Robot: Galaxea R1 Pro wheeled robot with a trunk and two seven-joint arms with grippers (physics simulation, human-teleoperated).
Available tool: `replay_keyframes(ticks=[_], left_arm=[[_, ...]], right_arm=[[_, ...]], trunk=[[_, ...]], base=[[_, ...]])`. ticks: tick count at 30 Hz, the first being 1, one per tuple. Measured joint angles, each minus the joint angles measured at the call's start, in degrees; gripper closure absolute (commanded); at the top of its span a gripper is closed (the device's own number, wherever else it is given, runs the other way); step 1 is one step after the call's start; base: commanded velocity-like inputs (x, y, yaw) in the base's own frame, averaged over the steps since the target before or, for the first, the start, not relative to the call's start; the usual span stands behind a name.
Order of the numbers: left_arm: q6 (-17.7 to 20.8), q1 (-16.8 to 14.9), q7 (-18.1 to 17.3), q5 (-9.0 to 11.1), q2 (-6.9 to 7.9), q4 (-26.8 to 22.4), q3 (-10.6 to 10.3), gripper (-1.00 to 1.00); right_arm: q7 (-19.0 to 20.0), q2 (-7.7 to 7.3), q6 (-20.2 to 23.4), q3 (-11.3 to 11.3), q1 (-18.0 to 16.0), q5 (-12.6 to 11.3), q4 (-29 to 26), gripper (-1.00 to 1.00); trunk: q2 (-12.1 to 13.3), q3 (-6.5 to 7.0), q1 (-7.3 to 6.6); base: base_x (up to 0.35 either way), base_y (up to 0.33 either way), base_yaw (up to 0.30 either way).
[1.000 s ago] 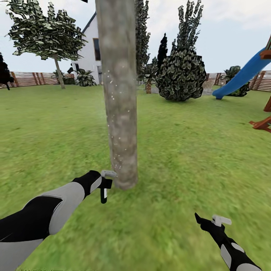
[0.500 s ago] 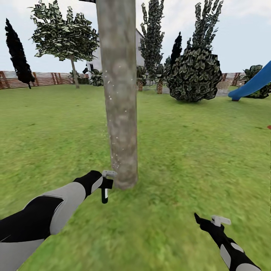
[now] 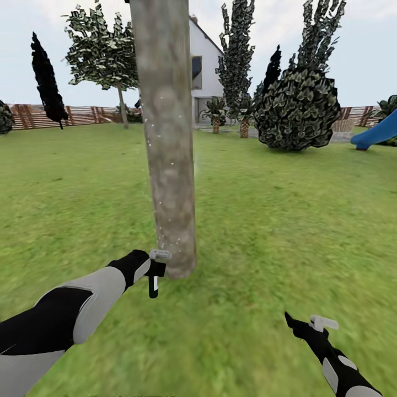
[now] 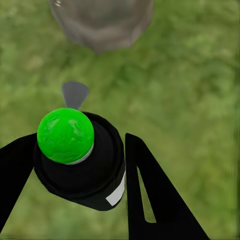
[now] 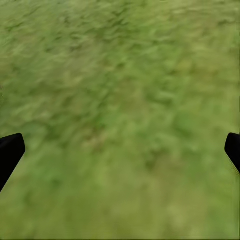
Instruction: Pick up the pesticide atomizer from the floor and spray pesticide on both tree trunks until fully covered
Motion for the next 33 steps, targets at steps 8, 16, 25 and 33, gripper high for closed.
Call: replay_keyframes(ticks=[8,16,25,33], left_arm=[[-0.01,0.0,0.0,0.02,0.0,-0.01,-0.01,1.0],[-0.02,0.0,0.0,0.01,-0.02,-0.01,0.02,1.0],[1.32,-0.02,0.07,-0.26,-0.53,-5.73,0.06,1.0],[30.24,-2.38,0.17,-0.55,-0.58,-36.03,0.14,1.0]], right_arm=[[0.0,0.0,0.0,0.03,0.0,0.0,0.02,-1.0],[0.0,0.0,0.0,0.01,0.0,0.0,0.04,-1.0],[0.0,-0.45,0.0,-0.06,0.0,-0.07,0.04,-1.0],[0.0,-0.53,0.0,-0.06,0.0,-0.01,0.0,-1.0]], trunk=[[0.0,0.0,0.0],[0.0,0.0,0.0],[0.0,0.01,0.0],[0.0,0.01,-0.01]], base=[[0.0,-0.328,0.253],[0.0,-0.328,0.159],[0.017,-0.206,0.066],[0.0,-0.001,0.0]])
